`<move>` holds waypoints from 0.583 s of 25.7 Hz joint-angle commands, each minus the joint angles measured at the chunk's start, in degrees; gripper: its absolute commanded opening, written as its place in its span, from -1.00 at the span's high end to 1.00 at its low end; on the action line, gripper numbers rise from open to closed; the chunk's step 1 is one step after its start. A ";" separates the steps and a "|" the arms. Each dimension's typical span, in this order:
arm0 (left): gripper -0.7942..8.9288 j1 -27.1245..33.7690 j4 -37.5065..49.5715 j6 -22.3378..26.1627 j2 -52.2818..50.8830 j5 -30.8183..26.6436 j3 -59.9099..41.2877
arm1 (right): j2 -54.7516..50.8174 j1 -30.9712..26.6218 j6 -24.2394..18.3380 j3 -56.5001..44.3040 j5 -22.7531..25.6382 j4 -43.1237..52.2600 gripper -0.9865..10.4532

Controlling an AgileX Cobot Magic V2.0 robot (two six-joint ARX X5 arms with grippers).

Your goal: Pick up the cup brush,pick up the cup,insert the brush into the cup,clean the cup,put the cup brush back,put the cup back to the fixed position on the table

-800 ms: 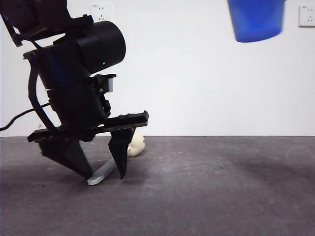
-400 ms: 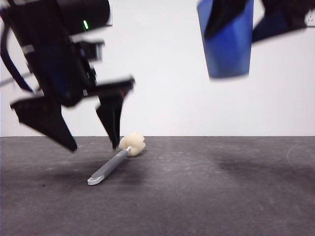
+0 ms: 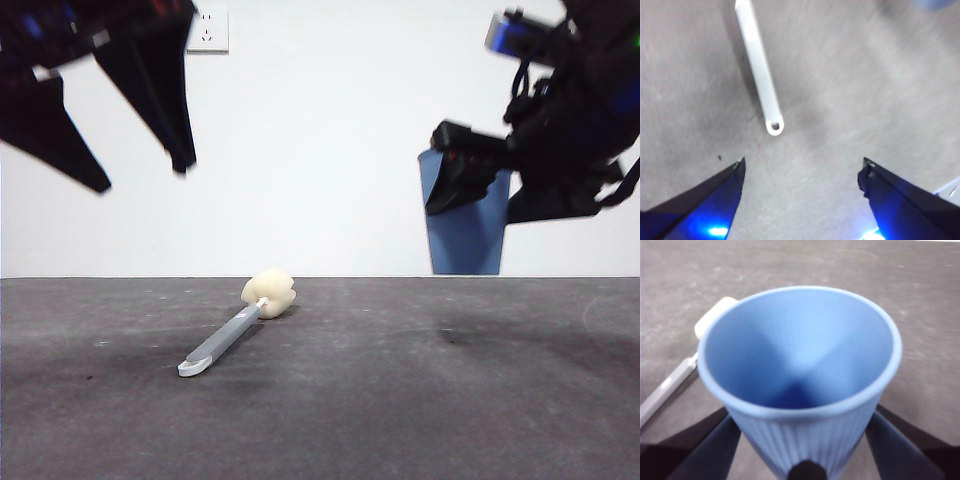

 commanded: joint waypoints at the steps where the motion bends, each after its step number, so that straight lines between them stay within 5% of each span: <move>1: 0.04 -0.24 -0.22 0.83 -1.84 -0.24 -0.37 | 5.60 -0.76 0.35 -0.57 -0.50 5.66 0.85; 7: 0.04 -0.20 -1.01 1.77 -2.56 -0.55 -0.37 | 14.58 -1.33 -2.78 -0.57 -1.99 15.45 0.85; 15: 0.04 -0.20 -0.96 1.79 -2.56 -3.08 -0.37 | 17.79 -1.31 -3.32 -0.57 -1.97 16.15 0.81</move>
